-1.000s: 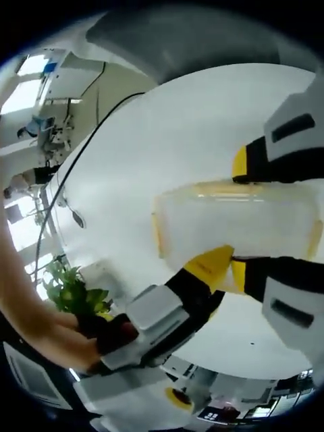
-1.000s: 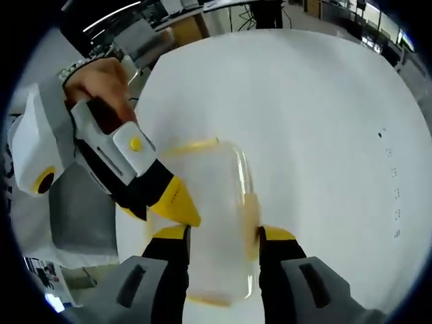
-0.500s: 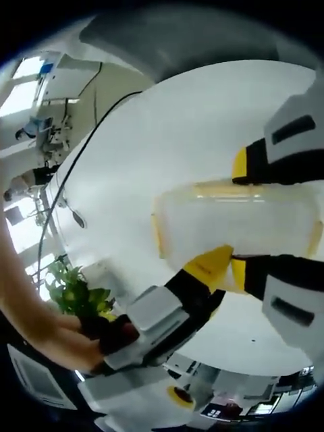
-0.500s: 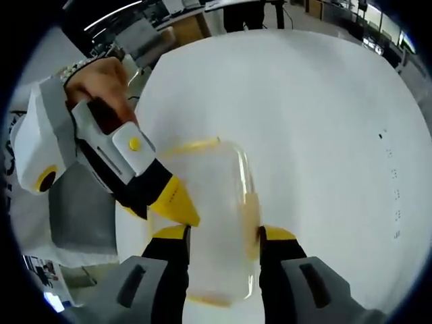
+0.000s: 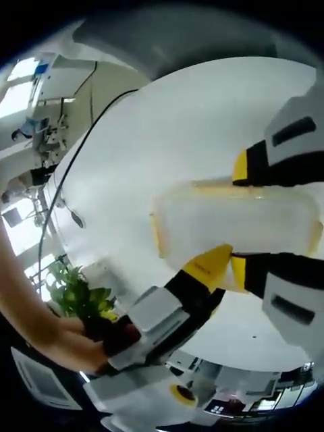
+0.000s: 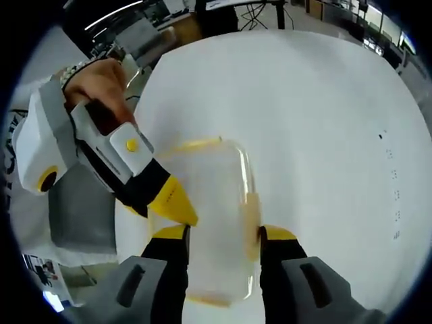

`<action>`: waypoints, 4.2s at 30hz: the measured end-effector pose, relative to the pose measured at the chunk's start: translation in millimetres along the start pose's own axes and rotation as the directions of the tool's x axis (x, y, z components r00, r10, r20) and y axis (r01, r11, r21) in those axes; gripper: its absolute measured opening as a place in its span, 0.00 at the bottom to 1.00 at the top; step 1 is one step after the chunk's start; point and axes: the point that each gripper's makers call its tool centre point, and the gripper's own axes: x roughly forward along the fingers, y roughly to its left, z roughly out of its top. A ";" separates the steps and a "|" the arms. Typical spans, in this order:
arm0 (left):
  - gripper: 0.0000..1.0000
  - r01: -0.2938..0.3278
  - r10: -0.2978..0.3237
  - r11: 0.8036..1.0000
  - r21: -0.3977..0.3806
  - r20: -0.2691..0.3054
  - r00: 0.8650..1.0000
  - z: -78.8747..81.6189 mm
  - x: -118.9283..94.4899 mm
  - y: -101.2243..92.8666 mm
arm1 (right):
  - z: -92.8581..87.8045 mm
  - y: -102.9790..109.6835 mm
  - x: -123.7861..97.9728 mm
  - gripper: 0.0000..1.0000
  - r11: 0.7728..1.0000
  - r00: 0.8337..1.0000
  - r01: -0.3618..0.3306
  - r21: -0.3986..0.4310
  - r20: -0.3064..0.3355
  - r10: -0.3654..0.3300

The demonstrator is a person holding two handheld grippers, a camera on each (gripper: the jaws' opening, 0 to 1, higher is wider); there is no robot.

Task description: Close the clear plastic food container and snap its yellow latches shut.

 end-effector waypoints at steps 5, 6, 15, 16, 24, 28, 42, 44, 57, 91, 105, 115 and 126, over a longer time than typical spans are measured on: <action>0.32 -0.002 0.002 1.000 0.000 0.002 1.000 0.6 0.7 0.6 | -0.1 0.1 -0.1 0.38 1.000 1.000 -0.004 0.000 0.003 0.004; 0.32 -0.002 0.002 1.000 -0.001 0.002 1.000 0.8 0.5 -0.1 | 0.0 -0.2 -0.3 0.38 1.000 1.000 -0.005 0.000 0.003 0.005; 0.32 -0.008 0.008 1.000 0.003 0.007 1.000 2.2 1.3 -1.1 | -0.8 0.8 -0.9 0.37 1.000 1.000 -0.008 -0.003 0.011 0.008; 0.32 -0.009 0.009 1.000 0.003 0.006 1.000 2.3 1.6 -0.9 | -1.0 1.4 -0.9 0.37 1.000 1.000 -0.008 -0.005 0.010 0.008; 0.32 -0.016 0.016 1.000 0.005 0.005 1.000 2.0 2.0 -1.9 | -2.3 0.2 -1.2 0.34 1.000 1.000 -0.011 -0.022 0.020 0.012; 0.32 -0.018 0.018 1.000 0.003 0.006 1.000 1.8 2.0 -2.8 | -2.3 0.8 -0.5 0.33 0.999 1.000 -0.007 -0.037 0.002 0.007; 0.32 -0.024 0.024 1.000 0.003 0.011 1.000 1.5 2.0 -4.0 | -2.4 0.1 0.0 0.30 0.997 1.000 -0.008 -0.074 -0.005 0.008; 0.32 -0.027 0.027 1.000 0.004 0.013 1.000 1.4 2.1 -4.1 | -2.7 0.1 -0.2 0.29 0.996 1.000 -0.008 -0.084 -0.003 0.008; 0.32 -0.034 0.034 0.999 0.003 0.009 0.999 1.9 1.3 -4.4 | 0.0 -1.3 0.8 0.31 0.993 0.999 0.054 -0.105 0.001 -0.055; 0.34 -0.027 0.027 1.000 0.003 0.043 0.999 4.4 -4.6 -5.3 | 1.9 0.5 -2.2 0.33 0.998 0.999 0.023 -0.060 0.050 -0.020; 0.53 -0.027 0.033 0.998 -0.061 0.096 0.995 9.1 -9.1 0.4 | 3.3 -9.8 -10.4 0.45 0.985 0.989 0.139 -0.106 0.063 -0.132; 0.68 -0.058 0.072 0.985 -0.165 0.082 0.994 -4.3 -24.2 21.2 | -12.3 -7.8 -22.9 0.45 0.979 0.980 0.184 -0.083 0.096 -0.176; 0.85 -0.019 0.030 0.971 -0.240 0.040 0.999 -29.9 -26.1 29.2 | -39.1 -1.3 -29.8 0.55 0.978 0.968 0.207 -0.035 0.155 -0.199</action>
